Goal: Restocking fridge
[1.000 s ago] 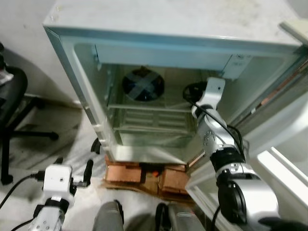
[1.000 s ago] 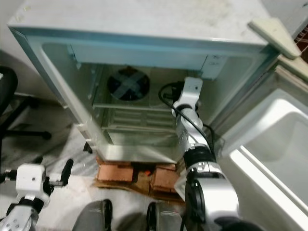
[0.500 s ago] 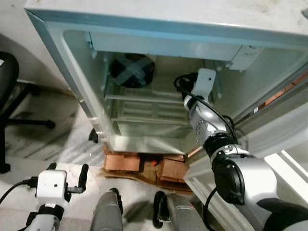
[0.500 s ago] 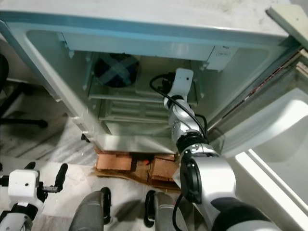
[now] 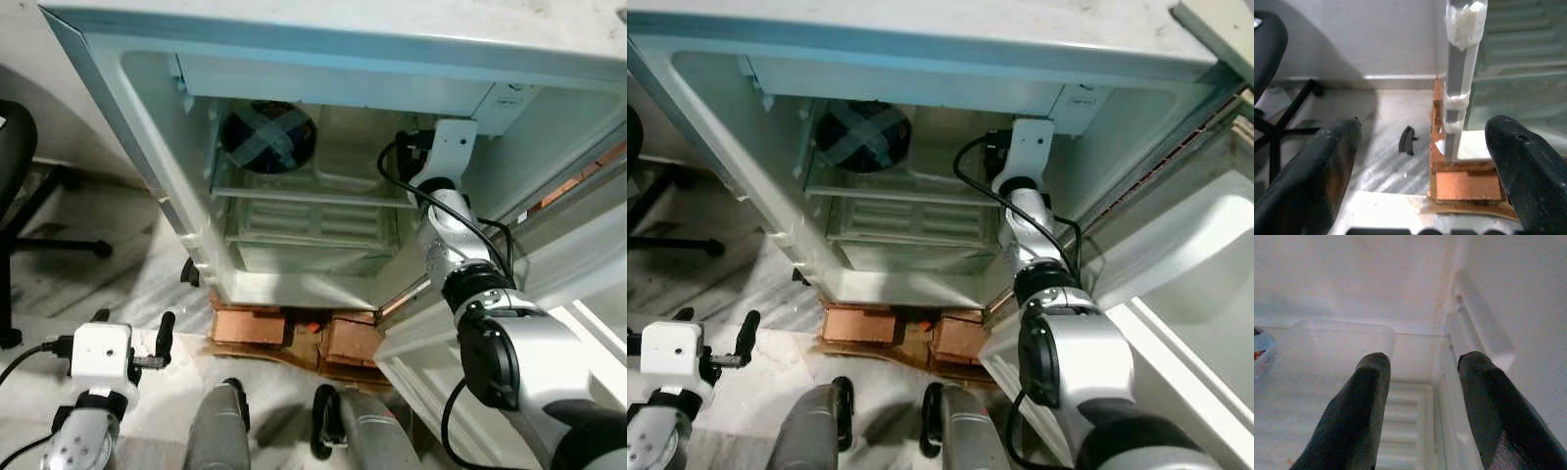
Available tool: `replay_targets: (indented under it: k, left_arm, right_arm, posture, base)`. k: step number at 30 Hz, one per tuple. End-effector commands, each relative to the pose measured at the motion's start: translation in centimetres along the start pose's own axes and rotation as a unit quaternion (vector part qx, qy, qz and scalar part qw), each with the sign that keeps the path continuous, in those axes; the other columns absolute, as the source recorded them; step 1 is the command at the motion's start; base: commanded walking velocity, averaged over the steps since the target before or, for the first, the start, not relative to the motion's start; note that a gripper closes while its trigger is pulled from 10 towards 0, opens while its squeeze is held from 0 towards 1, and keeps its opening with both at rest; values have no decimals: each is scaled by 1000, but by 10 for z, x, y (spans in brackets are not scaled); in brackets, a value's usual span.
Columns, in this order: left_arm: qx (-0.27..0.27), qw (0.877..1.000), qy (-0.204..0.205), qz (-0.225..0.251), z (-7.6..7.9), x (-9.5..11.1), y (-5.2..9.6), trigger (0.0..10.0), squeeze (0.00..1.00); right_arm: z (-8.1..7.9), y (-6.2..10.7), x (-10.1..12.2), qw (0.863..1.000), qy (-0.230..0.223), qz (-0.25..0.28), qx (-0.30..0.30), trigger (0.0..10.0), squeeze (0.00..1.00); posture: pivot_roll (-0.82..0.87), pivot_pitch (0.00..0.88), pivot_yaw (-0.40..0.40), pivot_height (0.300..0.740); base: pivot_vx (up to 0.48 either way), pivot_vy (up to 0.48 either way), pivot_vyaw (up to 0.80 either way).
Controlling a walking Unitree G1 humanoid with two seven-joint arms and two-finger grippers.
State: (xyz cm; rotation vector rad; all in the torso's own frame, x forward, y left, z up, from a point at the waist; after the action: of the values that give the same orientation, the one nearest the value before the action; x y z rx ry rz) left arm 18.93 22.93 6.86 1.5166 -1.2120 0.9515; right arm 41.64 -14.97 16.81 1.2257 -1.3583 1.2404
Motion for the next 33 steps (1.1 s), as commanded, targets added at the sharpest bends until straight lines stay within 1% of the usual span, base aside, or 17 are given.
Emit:
replay_targets:
  k: [1, 6, 9, 11, 13, 17, 19, 20, 21, 22, 25, 26, 27, 29, 30, 31, 33]
  left_arm:
    - [-1, 1000, -10, -13, -2, -6, 0, 10000, 0]
    - [-8, 1000, -5, -7, -2, -5, -5, 10000, 0]
    - [-12, 1000, 3, 0, 0, -2, -13, 10000, 0]
    - [-18, 1000, 6, 3, 4, -1, -17, 10000, 0]
    - [-35, 999, 10, 7, 14, 0, -23, 10000, 0]
    - [-52, 999, 12, 9, 23, 0, -27, 10000, 0]
    - [-58, 998, 15, 9, 26, 0, -29, 10000, 0]
    - [-59, 998, 23, 7, 29, -2, -30, 10000, 0]
    - [-59, 998, 23, 7, 29, -2, -30, 10000, 0]
    - [-56, 998, 29, 1, 29, -5, -29, 10000, 0]
    - [-60, 998, 28, 4, 32, -7, -29, 10000, 0]
    - [-57, 998, 30, 6, 32, -7, -31, 10000, 0]
    - [-57, 998, 30, 6, 32, -7, -31, 10000, 0]
    - [-52, 998, 33, 11, 31, -5, -36, 10000, 0]
    - [-52, 998, 33, 11, 31, -5, -36, 10000, 0]
    - [-39, 998, 38, 20, 29, -1, -45, 10000, 0]
    - [-33, 998, 42, 22, 28, 0, -49, 10000, 0]
  right_arm:
    - [7, 1, 3, 1000, -8, 12, 2, 10000, 1000]
    - [5, 7, -9, 999, -18, -6, 25, 10000, 1000]
    - [-3, 17, -23, 996, -31, -28, 75, 10000, 1000]
    - [-8, 22, -29, 993, -34, -38, 105, 10000, 1000]
    - [-19, 36, -39, 984, -32, -53, 168, 10000, 1000]
    - [-23, 46, -44, 977, -29, -64, 201, 10000, 1000]
    - [-22, 51, -45, 975, -23, -64, 211, 10000, 980]
    - [-22, 60, -46, 971, -9, -58, 230, 10000, 392]
    - [-22, 60, -46, 971, -9, -58, 230, 10000, 392]
    - [-19, 69, -44, 971, 17, -39, 236, 10000, 0]
    - [-12, 87, -42, 973, 27, -32, 229, 10000, 0]
    - [-5, 96, -43, 978, 25, -28, 204, 10000, 0]
    - [-5, 96, -43, 978, 25, -28, 204, 10000, 0]
    - [4, 105, -47, 988, 10, -31, 153, 10000, 0]
    - [4, 105, -47, 988, 10, -31, 153, 10000, 0]
    - [15, 114, -52, 995, -9, -32, 94, 10000, 0]
    - [20, 119, -56, 997, -16, -36, 63, 10000, 0]
  posture:
    - [244, 274, -97, 740]
    - [224, 253, -96, 740]
    - [204, 230, -88, 740]
    - [198, 225, -86, 740]
    - [171, 203, -71, 740]
    - [147, 187, -56, 740]
    - [136, 175, -49, 740]
    - [123, 161, -43, 740]
    - [123, 161, -43, 740]
    - [114, 144, -43, 740]
    - [97, 117, -46, 740]
    - [94, 102, -47, 740]
    - [94, 102, -47, 740]
    - [93, 84, -46, 740]
    - [93, 84, -46, 740]
    - [86, 57, -32, 740]
    - [78, 46, -25, 740]
  base:
    - [0, 0, 0]
    - [0, 0, 0]
    - [0, 0, 0]
    - [0, 0, 0]
    - [0, 0, 0]
    - [0, 0, 0]
    - [0, 0, 0]
    - [0, 0, 0]
    - [0, 0, 0]
    - [0, 0, 0]
    - [0, 0, 0]
    - [0, 0, 0]
    - [0, 0, 0]
    - [0, 0, 0]
    - [0, 0, 0]
    - [0, 0, 0]
    - [0, 0, 0]
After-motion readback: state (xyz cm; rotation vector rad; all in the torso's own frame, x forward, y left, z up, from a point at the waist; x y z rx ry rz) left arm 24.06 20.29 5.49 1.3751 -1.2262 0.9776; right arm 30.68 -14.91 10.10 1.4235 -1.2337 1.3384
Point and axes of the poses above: a point about 5 cm out from each wrist's last joint towards the gripper, its own y axis pointing back from the gripper into the wrist, its own x axis along the axis of the wrist's last joint, z = x × y, the point moved 2 cm from there along -y, pointing out of the wrist towards the gripper, and after that the axes turned 3 degrees about -y, right-handed, at the moved point
